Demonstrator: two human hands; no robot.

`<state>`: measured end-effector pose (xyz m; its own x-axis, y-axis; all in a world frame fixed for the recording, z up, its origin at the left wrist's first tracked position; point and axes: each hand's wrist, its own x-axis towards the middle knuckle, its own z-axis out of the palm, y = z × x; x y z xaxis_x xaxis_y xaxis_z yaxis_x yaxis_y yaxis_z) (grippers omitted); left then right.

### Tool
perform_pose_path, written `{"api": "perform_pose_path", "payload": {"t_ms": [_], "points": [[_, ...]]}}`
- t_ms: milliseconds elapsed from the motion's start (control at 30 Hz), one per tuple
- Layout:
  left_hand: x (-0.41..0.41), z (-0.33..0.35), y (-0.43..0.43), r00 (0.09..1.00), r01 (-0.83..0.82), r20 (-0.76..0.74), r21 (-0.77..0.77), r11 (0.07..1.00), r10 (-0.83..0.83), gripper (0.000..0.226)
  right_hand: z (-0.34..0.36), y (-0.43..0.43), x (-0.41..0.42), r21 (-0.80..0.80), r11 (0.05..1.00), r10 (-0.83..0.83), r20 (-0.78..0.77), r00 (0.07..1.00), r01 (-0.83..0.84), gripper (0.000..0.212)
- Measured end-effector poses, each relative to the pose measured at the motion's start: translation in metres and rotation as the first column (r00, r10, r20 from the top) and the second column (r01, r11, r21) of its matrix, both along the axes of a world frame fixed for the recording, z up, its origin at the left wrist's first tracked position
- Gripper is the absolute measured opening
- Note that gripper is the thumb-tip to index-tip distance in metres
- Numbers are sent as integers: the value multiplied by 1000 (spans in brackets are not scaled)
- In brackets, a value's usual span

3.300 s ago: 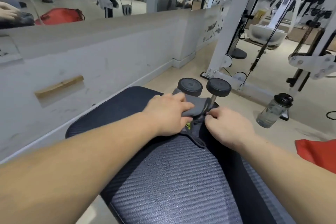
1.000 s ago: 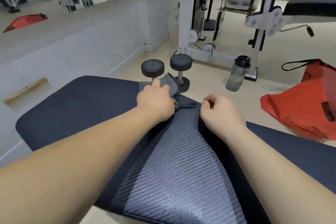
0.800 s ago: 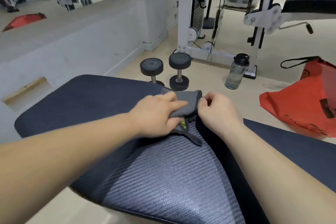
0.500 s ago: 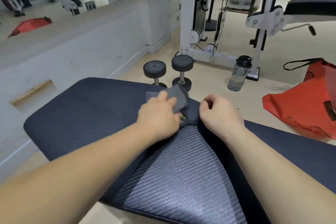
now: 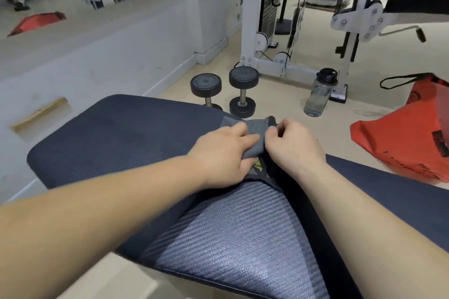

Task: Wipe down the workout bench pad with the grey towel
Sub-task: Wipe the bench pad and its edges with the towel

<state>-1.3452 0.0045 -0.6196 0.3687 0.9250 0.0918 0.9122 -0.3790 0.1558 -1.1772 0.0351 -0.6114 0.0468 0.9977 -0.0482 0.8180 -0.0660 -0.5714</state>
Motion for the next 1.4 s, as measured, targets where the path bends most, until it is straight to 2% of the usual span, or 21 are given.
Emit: {"api": "perform_pose_path", "payload": {"t_ms": [67,133,200,267,300,367,467,533,600,633,700,767,833,933,1000,1067,1133,1200,1233,1333,1400], "points": [[-25,12,11,994,112,13,-85,990,-111,46,0,0,0,-2,1000,-12,-28,1000,12,30],[-53,15,25,995,70,-69,-104,992,-77,51,1,-2,-1,-5,1000,6,-28,1000,-7,40],[-70,10,31,986,-157,-67,-102,982,150,47,2,-5,-2,14,999,37,-12,999,-37,41],[-69,6,26,912,-410,-63,-92,907,406,40,2,-6,-4,42,997,67,-11,998,-67,31],[-62,5,19,884,-465,-97,-79,882,458,38,2,-6,-6,51,995,81,-10,997,-80,29],[-46,4,-4,896,-434,-128,-55,899,425,36,4,-8,-11,63,992,109,-8,994,-109,26],[-41,5,-52,985,-171,-30,-51,984,169,39,8,-15,-19,73,983,168,17,986,-169,24],[-57,17,-66,999,-38,-6,-123,992,38,48,11,-20,-24,72,975,212,13,977,-212,26],[-81,23,-65,994,-98,-63,-189,977,87,50,13,-25,-28,68,965,252,4,968,-252,31],[-91,23,-64,976,-213,-75,-200,956,202,47,13,-29,-30,62,960,274,15,962,-274,33],[-94,18,-69,882,-472,-100,-166,866,461,40,15,-37,-34,44,947,317,52,947,-319,34],[-76,9,-85,826,-559,-158,-102,823,541,37,18,-45,-38,36,929,363,88,928,-367,33],[-57,5,-114,881,-465,-141,-90,881,451,37,20,-52,-43,33,912,403,118,908,-409,31],[-66,15,-147,978,-206,-4,-146,968,207,49,22,-62,-50,35,889,447,149,882,-456,29],[-90,20,-148,975,-222,-25,-187,957,221,50,21,-70,-53,29,875,473,164,865,-484,29],[-109,17,-146,910,-414,-90,-188,891,404,46,20,-78,-54,16,860,499,189,846,-511,29],[-106,15,-148,770,-637,-78,-159,755,633,37,19,-84,-53,5,842,526,214,823,-540,28],[-87,9,-162,697,-717,-77,-95,691,713,30,19,-89,-51,11,829,541,231,809,-558,27],[-76,6,-172,719,-694,-79,-70,716,690,30,20,-91,-50,21,827,542,236,806,-562,27],[-70,2,-203,887,-461,11,-48,886,462,42,23,-95,-48,51,819,547,234,804,-572,27],[-94,5,-205,936,-350,-2,-95,932,351,51,24,-100,-50,53,809,561,229,796,-586,27]]}}
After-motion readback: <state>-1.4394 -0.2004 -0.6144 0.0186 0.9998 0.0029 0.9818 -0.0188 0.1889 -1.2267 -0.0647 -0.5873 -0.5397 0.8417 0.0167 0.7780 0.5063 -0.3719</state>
